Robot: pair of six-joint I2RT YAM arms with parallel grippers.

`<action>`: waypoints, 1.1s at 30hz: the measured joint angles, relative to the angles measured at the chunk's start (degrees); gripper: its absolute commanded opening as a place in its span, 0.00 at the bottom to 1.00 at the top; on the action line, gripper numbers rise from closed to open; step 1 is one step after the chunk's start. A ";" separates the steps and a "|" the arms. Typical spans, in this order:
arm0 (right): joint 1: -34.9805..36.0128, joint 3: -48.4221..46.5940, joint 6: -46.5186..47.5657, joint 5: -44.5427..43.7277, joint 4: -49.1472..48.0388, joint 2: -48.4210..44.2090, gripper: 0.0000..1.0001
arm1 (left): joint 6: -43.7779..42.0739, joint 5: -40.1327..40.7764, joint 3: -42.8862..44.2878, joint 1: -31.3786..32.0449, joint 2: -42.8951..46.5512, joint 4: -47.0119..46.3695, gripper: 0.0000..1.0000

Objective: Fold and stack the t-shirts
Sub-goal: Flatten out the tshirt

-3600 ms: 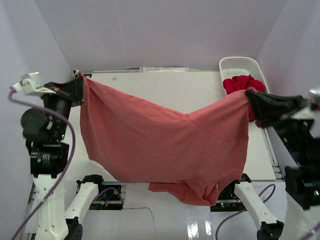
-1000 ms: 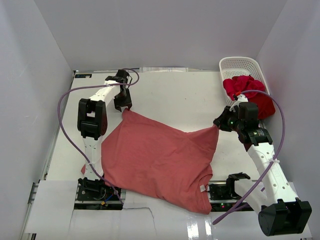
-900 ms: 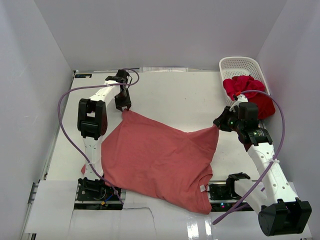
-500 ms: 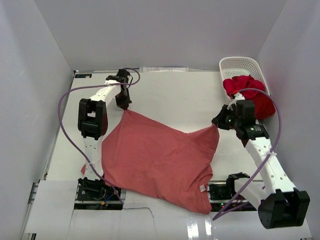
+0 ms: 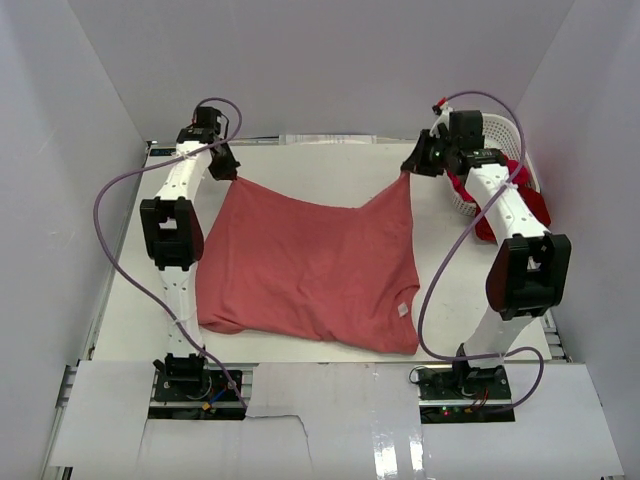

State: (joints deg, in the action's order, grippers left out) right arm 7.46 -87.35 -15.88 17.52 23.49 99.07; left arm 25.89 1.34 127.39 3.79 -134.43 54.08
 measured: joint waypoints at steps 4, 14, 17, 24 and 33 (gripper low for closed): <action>0.04 -15.21 1.33 2.08 4.02 4.79 0.08 | 2.10 -3.56 -5.70 -2.69 5.29 -4.46 0.00; -0.66 -42.05 2.60 3.28 5.35 8.13 0.08 | 7.61 -12.92 3.19 -6.73 15.21 -13.05 0.00; -0.76 -37.16 2.62 3.23 4.79 4.17 0.08 | 8.33 -14.08 -1.36 -8.33 22.56 -16.28 0.00; -0.74 -11.06 2.99 2.47 3.54 -8.57 0.08 | 9.94 -17.90 -22.38 -10.34 39.78 -23.41 0.00; -0.74 10.14 3.32 4.72 4.90 -37.05 0.08 | 10.08 -21.35 -48.48 -10.12 62.97 -24.09 0.00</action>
State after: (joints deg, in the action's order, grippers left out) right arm 6.72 -77.21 -12.56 22.24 28.38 62.02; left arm 35.97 -20.01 78.91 -6.33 -71.46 30.00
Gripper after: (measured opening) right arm 0.088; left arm 0.019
